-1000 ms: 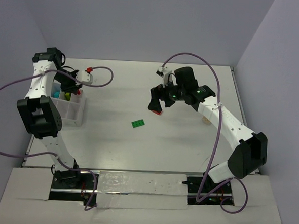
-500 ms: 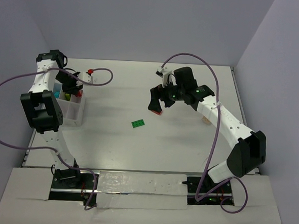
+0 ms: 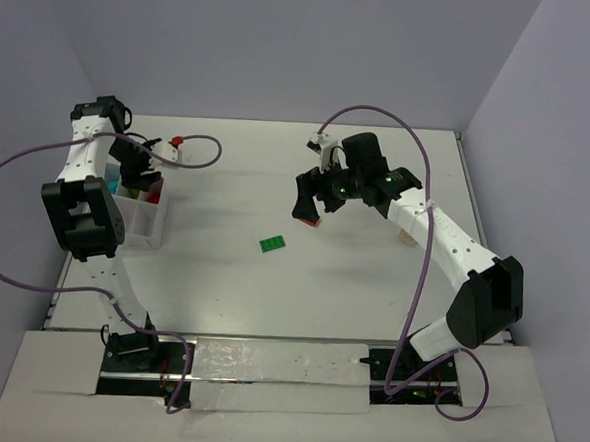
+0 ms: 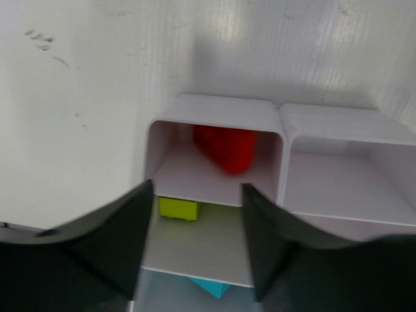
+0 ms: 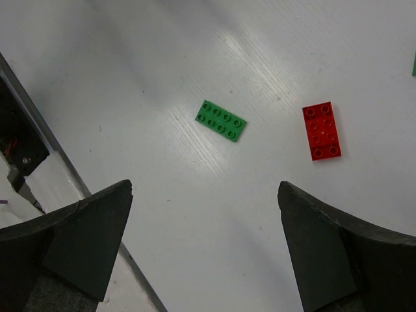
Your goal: Sort the legos into containers by color
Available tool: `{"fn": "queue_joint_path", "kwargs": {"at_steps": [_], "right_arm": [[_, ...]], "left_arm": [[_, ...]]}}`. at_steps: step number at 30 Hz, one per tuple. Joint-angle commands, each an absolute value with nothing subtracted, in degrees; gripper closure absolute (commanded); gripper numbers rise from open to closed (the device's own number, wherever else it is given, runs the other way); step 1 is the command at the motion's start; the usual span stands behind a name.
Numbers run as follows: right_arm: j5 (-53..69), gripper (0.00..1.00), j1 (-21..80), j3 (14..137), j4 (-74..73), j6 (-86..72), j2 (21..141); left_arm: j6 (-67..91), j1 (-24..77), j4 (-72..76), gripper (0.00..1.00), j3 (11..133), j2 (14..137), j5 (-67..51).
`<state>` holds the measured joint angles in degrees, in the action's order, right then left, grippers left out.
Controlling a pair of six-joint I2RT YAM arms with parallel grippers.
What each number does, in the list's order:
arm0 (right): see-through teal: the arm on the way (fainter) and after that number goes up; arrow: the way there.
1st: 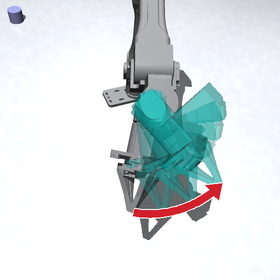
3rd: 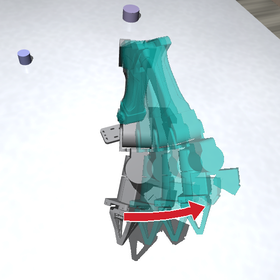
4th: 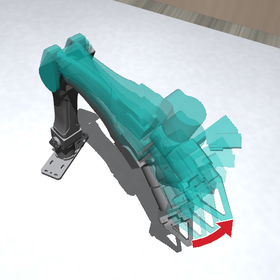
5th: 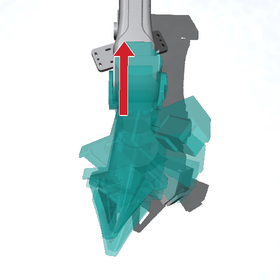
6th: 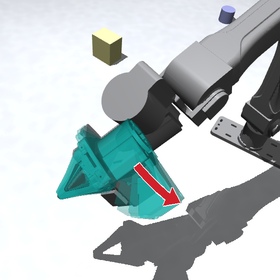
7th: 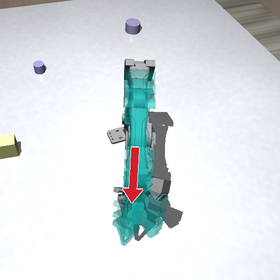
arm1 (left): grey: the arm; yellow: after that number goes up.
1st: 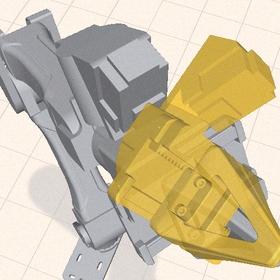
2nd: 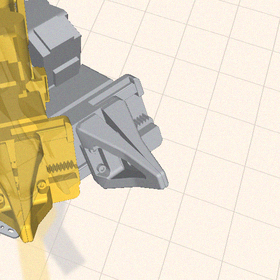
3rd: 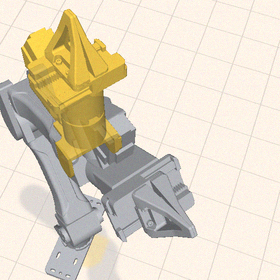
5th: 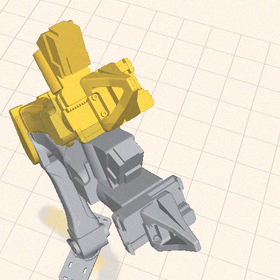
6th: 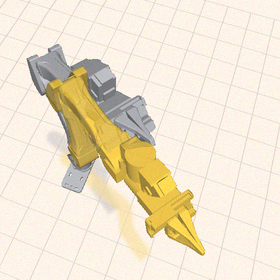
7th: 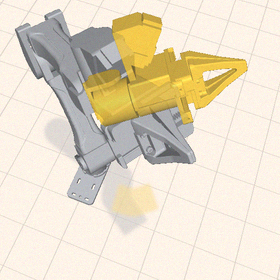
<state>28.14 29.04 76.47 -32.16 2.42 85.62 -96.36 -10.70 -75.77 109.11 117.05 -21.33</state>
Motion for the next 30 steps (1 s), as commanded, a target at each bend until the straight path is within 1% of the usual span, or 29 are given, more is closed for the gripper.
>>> {"fn": "queue_joint_path", "kwargs": {"at_steps": [1, 4, 5, 6, 8, 9, 10, 11, 14, 15, 18, 21, 22, 23, 25, 26, 30], "right_arm": [[27.54, 0.00, 28.65, 76.90, -32.08, 2.71, 85.68], [25.82, 0.00, 28.65, 76.90, -32.08, 3.37, 86.01], [24.71, 0.00, 28.65, 76.98, -32.27, 3.73, 86.43], [23.24, 0.00, 28.65, 77.10, -32.54, 4.24, 86.97], [19.33, 0.00, 28.57, 77.34, -32.96, 5.63, 88.68], [17.65, 0.00, 28.56, 77.43, -32.96, 6.13, 89.35], [15.91, 0.00, 28.56, 77.68, -33.13, 6.99, 91.22], [13.27, 0.00, 28.49, 78.16, -33.37, 7.57, 92.32], [9.67, 0.00, 28.32, 79.74, -34.39, 10.90, 97.36], [8.63, 0.00, 28.36, 80.59, -34.87, 11.83, 98.68], [7.44, 0.00, 28.05, 81.93, -35.17, 14.37, 102.42], [6.86, 0.01, 27.60, 85.30, -35.68, 17.03, 107.02], [7.24, 0.01, 27.37, 86.03, -35.84, 18.28, 108.82], [7.29, 0.01, 27.33, 86.73, -36.01, 18.45, 109.07], [8.33, 0.02, 27.33, 89.47, -36.91, 20.23, 112.28], [8.78, 0.02, 27.40, 90.26, -37.00, 20.67, 113.24], [9.58, 0.04, 27.37, 92.94, -37.16, 22.76, 117.41]], "left_arm": [[-97.30, -11.00, -78.66, 0.27, 113.36, 113.03, -25.78], [-96.40, -10.99, -78.29, 0.24, 114.46, 109.70, -28.40], [-93.92, -10.95, -77.57, 0.24, 114.99, 108.63, -30.25], [-90.97, -10.89, -76.90, 0.24, 115.60, 107.37, -32.38], [-89.95, -10.89, -78.12, 0.27, 116.63, 104.76, -35.10], [-85.79, -10.48, -77.88, 0.29, 116.38, 103.76, -38.18], [-83.27, -10.04, -77.62, 0.30, 115.45, 101.54, -39.57], [-79.67, -8.86, -77.92, 0.27, 114.78, 100.35, -40.72], [-68.25, -5.58, -74.67, 0.10, 109.25, 94.49, -44.09], [-65.29, -4.28, -74.12, 0.01, 107.33, 93.03, -45.46], [-61.80, -3.22, -71.76, 0.01, 101.20, 88.27, -50.77], [-50.07, -2.90, -63.96, 0.01, 93.22, 83.18, -57.40], [-46.77, -2.90, -58.51, 0.01, 90.09, 80.99, -58.79], [-43.24, -2.83, -57.75, 0.01, 89.65, 79.71, -58.97], [-30.89, -2.46, -46.86, 0.01, 84.43, 76.60, -57.44], [-27.71, -2.25, -43.91, 0.01, 83.20, 75.87, -56.14], [-21.61, -1.85, -41.16, 0.01, 82.00, 75.59, -51.61]]}}
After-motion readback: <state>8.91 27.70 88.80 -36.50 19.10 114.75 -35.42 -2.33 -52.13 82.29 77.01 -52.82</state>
